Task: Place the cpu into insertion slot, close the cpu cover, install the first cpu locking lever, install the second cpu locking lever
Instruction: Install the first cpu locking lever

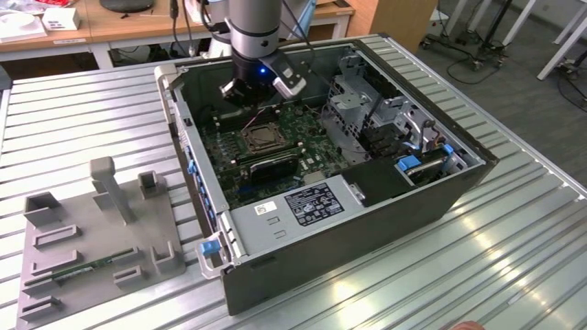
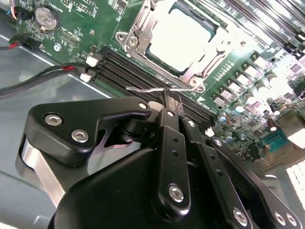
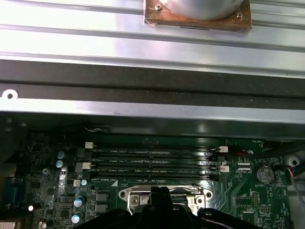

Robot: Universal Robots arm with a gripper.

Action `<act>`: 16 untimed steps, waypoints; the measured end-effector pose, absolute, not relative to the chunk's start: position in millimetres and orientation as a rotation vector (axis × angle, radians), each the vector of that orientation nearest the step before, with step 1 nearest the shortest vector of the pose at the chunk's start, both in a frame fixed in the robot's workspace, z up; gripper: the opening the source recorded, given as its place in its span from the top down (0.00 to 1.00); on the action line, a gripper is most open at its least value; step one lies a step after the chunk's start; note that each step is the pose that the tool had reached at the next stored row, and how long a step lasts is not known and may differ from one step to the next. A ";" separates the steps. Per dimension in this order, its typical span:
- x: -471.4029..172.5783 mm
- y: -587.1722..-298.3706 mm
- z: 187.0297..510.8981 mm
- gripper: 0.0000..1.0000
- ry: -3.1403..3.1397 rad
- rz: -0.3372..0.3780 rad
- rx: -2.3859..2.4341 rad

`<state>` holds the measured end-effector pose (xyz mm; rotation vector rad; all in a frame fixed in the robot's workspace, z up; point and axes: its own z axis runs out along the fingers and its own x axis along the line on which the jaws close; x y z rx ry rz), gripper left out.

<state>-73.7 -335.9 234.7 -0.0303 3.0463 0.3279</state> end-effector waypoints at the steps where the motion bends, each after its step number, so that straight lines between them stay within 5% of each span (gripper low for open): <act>1: -73.1 -335.8 233.8 0.89 3.046 0.328 -0.030; 16: -72.0 -329.8 224.2 0.89 3.044 0.344 -0.030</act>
